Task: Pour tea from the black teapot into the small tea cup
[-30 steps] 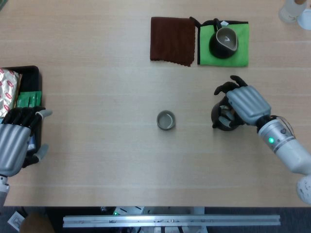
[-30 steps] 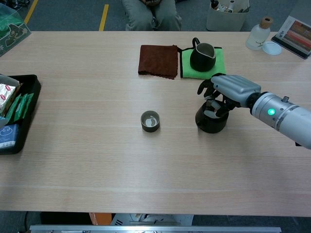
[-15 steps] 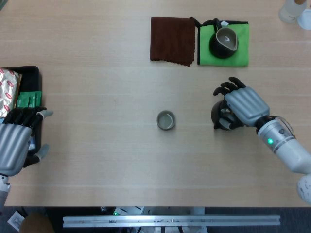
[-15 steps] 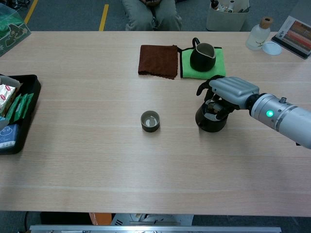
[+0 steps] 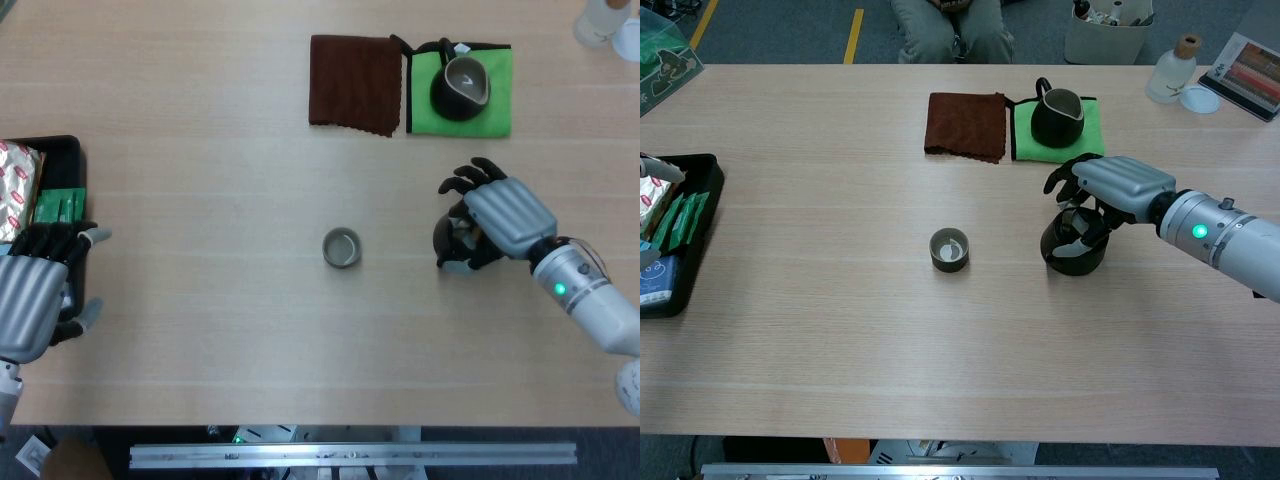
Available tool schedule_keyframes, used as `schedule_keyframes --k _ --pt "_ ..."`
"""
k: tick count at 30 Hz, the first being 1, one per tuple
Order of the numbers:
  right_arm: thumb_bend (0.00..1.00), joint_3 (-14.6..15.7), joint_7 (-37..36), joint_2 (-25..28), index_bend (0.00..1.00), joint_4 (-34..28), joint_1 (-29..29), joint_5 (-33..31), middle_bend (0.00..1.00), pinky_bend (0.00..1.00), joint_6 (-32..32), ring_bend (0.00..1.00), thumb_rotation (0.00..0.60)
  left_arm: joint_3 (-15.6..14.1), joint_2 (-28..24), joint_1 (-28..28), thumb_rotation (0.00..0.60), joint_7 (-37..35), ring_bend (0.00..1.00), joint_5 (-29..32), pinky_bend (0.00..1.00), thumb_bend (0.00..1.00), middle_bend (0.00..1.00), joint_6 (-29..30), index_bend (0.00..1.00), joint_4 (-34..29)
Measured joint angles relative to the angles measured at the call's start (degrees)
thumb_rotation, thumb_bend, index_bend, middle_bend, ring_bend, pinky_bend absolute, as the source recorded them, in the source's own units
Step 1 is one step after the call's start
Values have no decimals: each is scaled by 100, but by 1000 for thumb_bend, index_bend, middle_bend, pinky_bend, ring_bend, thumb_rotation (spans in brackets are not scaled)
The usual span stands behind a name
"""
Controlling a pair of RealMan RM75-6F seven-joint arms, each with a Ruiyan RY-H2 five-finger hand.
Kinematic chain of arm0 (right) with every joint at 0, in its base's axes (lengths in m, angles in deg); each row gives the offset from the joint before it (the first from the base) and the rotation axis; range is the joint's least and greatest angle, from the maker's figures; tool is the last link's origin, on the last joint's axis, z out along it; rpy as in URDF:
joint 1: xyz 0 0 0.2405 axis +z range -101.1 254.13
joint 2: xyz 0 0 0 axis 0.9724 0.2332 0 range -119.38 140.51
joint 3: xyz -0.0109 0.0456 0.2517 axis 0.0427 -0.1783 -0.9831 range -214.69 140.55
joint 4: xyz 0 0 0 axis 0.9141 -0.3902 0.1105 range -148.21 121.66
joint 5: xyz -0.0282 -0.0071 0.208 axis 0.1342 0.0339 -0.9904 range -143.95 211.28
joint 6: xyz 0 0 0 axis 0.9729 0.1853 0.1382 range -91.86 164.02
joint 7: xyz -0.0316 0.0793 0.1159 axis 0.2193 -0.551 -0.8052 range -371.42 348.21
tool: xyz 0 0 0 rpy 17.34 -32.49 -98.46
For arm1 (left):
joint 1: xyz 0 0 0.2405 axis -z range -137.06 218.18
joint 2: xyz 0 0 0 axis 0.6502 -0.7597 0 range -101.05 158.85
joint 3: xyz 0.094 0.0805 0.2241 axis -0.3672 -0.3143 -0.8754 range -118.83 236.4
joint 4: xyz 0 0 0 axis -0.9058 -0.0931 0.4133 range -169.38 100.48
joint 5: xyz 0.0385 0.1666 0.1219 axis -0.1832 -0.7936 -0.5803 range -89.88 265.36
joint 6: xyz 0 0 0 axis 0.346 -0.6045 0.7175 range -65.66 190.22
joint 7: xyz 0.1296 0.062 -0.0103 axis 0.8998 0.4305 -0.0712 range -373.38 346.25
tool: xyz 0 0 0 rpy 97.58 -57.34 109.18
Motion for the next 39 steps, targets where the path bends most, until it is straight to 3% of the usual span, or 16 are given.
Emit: schedule_keyframes --k 13,15,18,30,39 --pt "0 -28 154 161 279 -78 5 86 219 0 155 102 450 11 -41 -6 600 8 192 33 184 277 206 25 201 -22" --pt "0 -44 157 201 258 -123 -14 128 205 0 232 100 488 18 -44 -7 600 0 192 39 184 277 206 32 201 -20" --pt "0 -66 212 263 248 -173 -58 224 189 0 428 95 597 50 -53 -11 600 -30 192 53 184 276 206 76 201 -11" --pt "26 -130 679 871 245 -730 -731 592 216 3 2004 95 600 201 -51 -53 600 -212 193 -2 184 277 217 381 203 124" --pt "68 97 785 1741 281 -1307 -1655 909 295 116 3137 156 600 347 8 -136 600 -347 193 -116 184 277 221 769 207 381"
